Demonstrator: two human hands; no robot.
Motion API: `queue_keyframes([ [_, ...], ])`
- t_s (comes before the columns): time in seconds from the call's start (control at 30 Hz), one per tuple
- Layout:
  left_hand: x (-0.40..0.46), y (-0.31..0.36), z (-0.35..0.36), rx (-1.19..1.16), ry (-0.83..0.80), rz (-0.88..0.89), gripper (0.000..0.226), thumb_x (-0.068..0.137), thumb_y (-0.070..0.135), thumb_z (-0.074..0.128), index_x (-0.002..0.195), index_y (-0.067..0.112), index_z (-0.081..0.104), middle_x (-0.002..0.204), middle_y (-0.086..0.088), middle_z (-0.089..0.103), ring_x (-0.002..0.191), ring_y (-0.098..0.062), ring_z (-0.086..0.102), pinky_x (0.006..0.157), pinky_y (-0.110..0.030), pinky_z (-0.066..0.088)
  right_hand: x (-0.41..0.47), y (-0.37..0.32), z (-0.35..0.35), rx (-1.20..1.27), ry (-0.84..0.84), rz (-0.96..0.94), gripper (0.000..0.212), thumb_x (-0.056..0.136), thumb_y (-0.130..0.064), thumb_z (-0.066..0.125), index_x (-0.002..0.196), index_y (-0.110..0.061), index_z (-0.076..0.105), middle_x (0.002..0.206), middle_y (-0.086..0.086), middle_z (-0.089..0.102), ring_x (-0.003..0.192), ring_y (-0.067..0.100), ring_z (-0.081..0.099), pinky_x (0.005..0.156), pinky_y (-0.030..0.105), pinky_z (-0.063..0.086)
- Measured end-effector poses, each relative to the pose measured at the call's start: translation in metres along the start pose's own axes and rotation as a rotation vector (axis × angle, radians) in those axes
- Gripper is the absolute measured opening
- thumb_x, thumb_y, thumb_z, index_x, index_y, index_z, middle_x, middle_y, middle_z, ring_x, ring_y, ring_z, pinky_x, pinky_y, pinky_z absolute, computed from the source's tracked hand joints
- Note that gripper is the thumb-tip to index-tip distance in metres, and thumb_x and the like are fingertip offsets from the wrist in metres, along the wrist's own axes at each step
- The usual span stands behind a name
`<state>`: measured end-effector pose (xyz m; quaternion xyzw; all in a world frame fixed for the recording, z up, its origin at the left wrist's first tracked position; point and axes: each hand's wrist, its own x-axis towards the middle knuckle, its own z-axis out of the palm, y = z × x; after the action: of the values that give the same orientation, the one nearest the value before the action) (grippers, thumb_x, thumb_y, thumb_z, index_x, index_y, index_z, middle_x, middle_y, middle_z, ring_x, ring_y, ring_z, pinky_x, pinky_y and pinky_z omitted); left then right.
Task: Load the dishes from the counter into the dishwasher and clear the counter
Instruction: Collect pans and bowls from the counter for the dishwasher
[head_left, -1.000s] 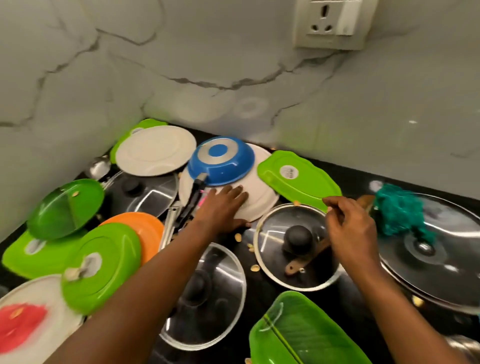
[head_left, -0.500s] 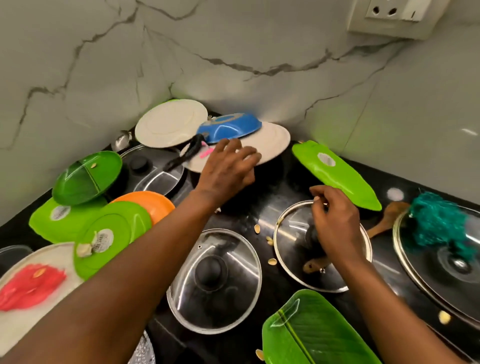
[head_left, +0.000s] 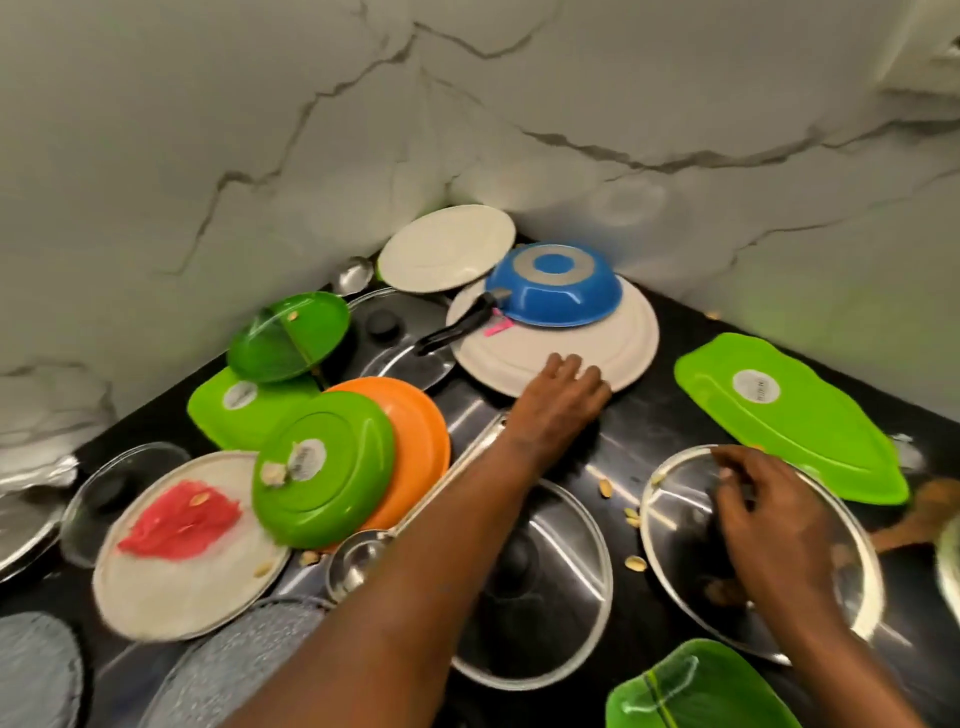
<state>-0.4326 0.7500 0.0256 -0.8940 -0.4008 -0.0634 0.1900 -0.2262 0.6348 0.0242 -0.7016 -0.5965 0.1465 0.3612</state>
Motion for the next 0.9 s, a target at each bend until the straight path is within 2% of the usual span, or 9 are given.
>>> queue_keyframes([
  [0.13,-0.005,0.007,0.008,-0.096,0.041,-0.087,0.023,0.083,0.008,0.042,0.080,0.012,0.065,0.081,-0.011,0.060,0.079,-0.033,0.057,0.077,-0.041,0.041,0.003,-0.007,0.004,-0.079,-0.037,-0.056,0.038,0.084,-0.025,0.043,0.110,-0.010,0.066,0.108,0.012,0.066,0.102,0.032,0.056,0.091,0.041,0.043],
  [0.27,-0.018,0.012,0.008,-0.182,0.125,-0.183,0.016,0.085,0.007,0.050,0.092,0.010,0.063,0.095,-0.014,0.060,0.086,-0.032,0.053,0.077,-0.041,0.038,0.010,-0.031,0.017,-0.101,-0.032,-0.137,0.040,0.082,-0.025,0.043,0.110,-0.008,0.066,0.109,0.015,0.067,0.102,0.033,0.055,0.091,0.040,0.040],
  [0.43,-0.059,-0.005,-0.015,-0.263,0.186,-0.396,0.037,0.080,0.008,0.036,0.106,0.009,0.063,0.118,-0.013,0.060,0.097,-0.032,0.051,0.083,-0.040,0.038,0.012,-0.080,0.055,-0.025,-0.063,-0.304,0.030,0.088,-0.017,0.049,0.109,-0.005,0.067,0.105,0.017,0.067,0.098,0.036,0.058,0.089,0.043,0.043],
  [0.53,-0.107,-0.034,-0.030,-0.261,0.199,-0.599,0.032,0.079,0.010,0.048,0.106,0.013,0.063,0.116,-0.009,0.061,0.098,-0.031,0.052,0.083,-0.040,0.040,0.000,-0.115,0.083,0.046,-0.162,-0.384,0.020,0.089,-0.006,0.061,0.108,-0.006,0.067,0.103,0.015,0.067,0.097,0.034,0.058,0.087,0.042,0.043],
  [0.7,-0.228,-0.080,-0.042,-0.213,0.143,-0.961,0.038,0.073,0.019,0.068,0.111,0.015,0.065,0.118,-0.008,0.062,0.101,-0.031,0.056,0.084,-0.039,0.044,-0.036,-0.164,0.135,0.171,-0.387,-0.640,0.028,0.084,-0.016,0.063,0.110,-0.010,0.068,0.106,0.011,0.065,0.100,0.026,0.056,0.089,0.028,0.036],
  [0.8,-0.302,-0.099,-0.049,-0.223,0.104,-1.113,0.036,0.078,0.024,0.068,0.112,0.014,0.065,0.116,-0.009,0.062,0.101,-0.032,0.057,0.088,-0.042,0.045,-0.052,-0.181,0.158,0.172,-0.466,-0.689,0.026,0.084,-0.015,0.064,0.110,-0.011,0.069,0.110,0.009,0.065,0.102,0.031,0.058,0.090,0.029,0.036],
  [0.9,-0.362,-0.116,-0.062,-0.103,0.069,-1.218,0.029,0.082,0.024,0.065,0.110,0.015,0.064,0.111,-0.007,0.064,0.099,-0.030,0.058,0.087,-0.041,0.043,-0.061,-0.199,0.174,0.180,-0.500,-0.709,0.025,0.085,-0.015,0.065,0.109,-0.012,0.069,0.109,0.009,0.065,0.102,0.032,0.059,0.089,0.031,0.038],
])
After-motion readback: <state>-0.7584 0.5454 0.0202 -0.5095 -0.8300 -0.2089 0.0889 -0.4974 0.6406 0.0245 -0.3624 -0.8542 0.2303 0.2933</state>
